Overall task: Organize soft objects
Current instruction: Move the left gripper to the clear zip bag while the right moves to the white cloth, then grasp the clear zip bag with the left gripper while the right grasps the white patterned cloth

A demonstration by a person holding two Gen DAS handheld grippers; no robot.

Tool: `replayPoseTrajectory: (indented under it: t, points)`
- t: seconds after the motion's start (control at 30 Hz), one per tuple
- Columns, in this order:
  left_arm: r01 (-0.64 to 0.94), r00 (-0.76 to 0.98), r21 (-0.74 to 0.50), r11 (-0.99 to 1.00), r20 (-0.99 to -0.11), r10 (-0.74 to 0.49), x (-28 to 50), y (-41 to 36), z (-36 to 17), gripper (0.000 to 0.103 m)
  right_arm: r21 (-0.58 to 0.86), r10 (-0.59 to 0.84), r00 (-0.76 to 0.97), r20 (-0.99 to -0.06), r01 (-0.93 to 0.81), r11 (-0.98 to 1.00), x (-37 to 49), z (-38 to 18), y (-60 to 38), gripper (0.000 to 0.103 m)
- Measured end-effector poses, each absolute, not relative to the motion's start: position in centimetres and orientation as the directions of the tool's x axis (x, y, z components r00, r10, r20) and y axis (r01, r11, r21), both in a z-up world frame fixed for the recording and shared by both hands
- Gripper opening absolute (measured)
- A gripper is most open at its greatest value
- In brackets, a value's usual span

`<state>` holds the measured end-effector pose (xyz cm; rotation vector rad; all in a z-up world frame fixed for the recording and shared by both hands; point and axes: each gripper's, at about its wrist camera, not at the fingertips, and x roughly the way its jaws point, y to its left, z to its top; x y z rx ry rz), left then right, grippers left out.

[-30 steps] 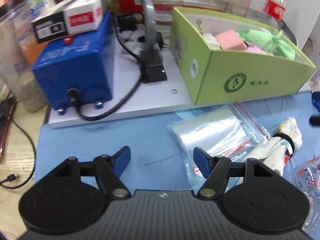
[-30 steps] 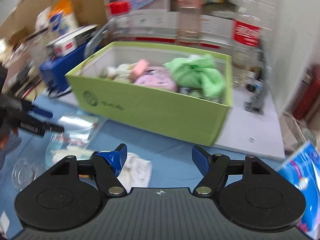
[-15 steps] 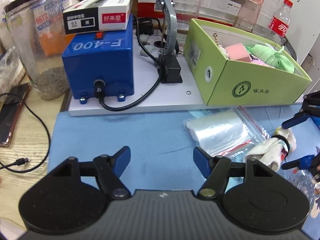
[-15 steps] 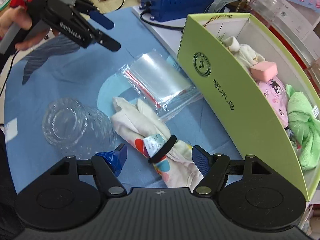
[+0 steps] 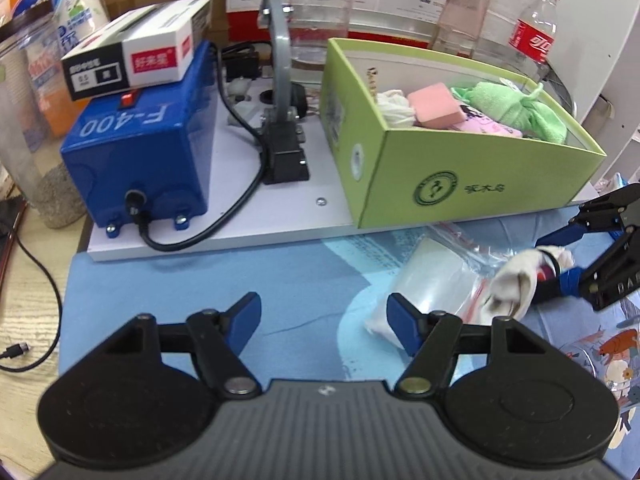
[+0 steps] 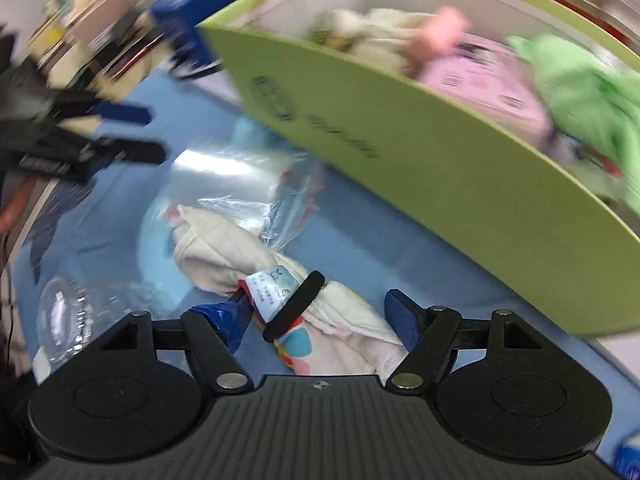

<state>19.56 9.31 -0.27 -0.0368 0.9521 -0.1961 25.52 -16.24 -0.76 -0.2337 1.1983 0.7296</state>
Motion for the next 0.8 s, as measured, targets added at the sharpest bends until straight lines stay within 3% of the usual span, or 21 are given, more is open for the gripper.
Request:
replayPoseTrajectory:
  t: [0.27,0.47,0.8]
  points:
    - [0.203,0.537,-0.118,0.972,-0.817,-0.211,19.8,6.8,-0.5,0.069,0.179,0.32,0.303,-0.898,-0.414,0.892,24.2,-0.9,-23.6,0.06]
    - [0.364,0.441,-0.143,0.92,-0.844,-0.305,21.8,2.2,-1.0,0.07,0.128,0.284,0.399,-0.872,-0.374,0.918,22.0,0.1,-25.2,0.06]
    - [0.487,0.377,-0.019,0.873,-0.897,-0.23,23.7,-2.8,-3.1,0.072,0.175,0.334,0.494,-0.803,-0.341,0.924,20.2,1.3,-28.1,0.06]
